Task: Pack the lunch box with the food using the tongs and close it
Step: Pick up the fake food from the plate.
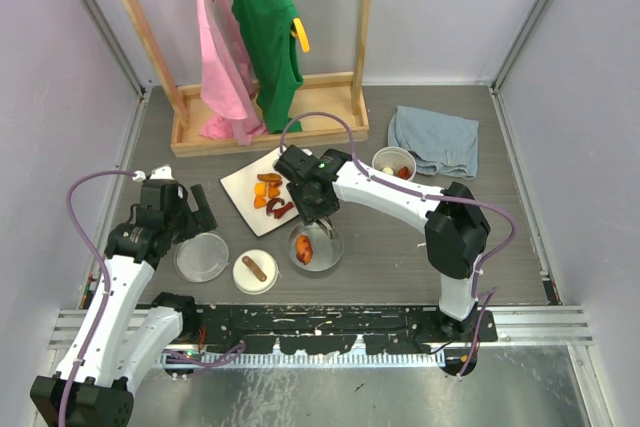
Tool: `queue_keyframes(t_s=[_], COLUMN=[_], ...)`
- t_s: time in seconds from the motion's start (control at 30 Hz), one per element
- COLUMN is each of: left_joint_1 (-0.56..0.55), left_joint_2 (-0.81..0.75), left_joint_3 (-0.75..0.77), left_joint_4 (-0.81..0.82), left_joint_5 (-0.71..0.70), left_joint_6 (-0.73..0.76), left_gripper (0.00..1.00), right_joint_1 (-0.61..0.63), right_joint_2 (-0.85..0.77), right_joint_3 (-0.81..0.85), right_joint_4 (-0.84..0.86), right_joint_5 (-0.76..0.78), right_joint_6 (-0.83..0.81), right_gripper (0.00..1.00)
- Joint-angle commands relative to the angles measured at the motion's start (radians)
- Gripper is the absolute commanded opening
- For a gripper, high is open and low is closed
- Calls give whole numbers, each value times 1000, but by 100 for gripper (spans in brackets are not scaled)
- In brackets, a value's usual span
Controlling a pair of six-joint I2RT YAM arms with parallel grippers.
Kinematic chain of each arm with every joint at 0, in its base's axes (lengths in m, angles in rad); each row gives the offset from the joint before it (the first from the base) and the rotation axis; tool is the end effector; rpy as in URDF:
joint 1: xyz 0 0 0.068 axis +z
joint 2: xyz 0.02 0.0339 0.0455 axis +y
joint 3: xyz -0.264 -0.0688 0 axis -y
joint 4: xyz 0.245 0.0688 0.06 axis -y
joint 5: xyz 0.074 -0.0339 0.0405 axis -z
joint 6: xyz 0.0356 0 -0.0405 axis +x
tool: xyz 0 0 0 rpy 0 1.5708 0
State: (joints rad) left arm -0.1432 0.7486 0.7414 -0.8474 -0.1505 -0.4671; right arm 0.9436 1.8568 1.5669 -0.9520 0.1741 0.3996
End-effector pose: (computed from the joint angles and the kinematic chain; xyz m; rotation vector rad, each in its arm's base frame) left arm 0.1430 -0.0152 0.2690 -0.4564 2.3713 -0.0978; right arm 0.2290 0.3054 0.2510 -0.7070 2.6843 0.0970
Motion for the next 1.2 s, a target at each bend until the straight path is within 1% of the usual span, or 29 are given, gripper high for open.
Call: queue_keyframes(t_s=[0.0, 0.27, 0.47, 0.77, 1.0, 1.03, 1.17], left_joint_1=[4, 4, 4, 4, 4, 4, 4], left_joint_2=[-8, -5, -3, 1, 4, 4, 3], left_joint_3=[12, 12, 12, 12, 12, 12, 13], left_joint_4=[42, 42, 41, 42, 42, 41, 41], left_joint_5=[-9, -8, -9, -4, 2, 2, 0], left_joint_6=[-4, -5, -4, -5, -5, -4, -4], left_gripper=[100, 100, 100, 100, 100, 100, 100], right_joint_1=[6, 6, 6, 5, 5, 5, 7], right_joint_2=[-19, -58, -135, -271, -394, -404, -443], right_joint_3=[45, 40, 4, -64, -134, -139, -167], right_joint_4=[-3, 2, 54, 77, 67, 52, 9], right_joint_5=[18, 23, 16, -23, -134, -162, -195], right_joint_6=[9, 14, 24, 52, 51, 44, 27], right_gripper=[46, 36, 33, 32, 33, 33, 33])
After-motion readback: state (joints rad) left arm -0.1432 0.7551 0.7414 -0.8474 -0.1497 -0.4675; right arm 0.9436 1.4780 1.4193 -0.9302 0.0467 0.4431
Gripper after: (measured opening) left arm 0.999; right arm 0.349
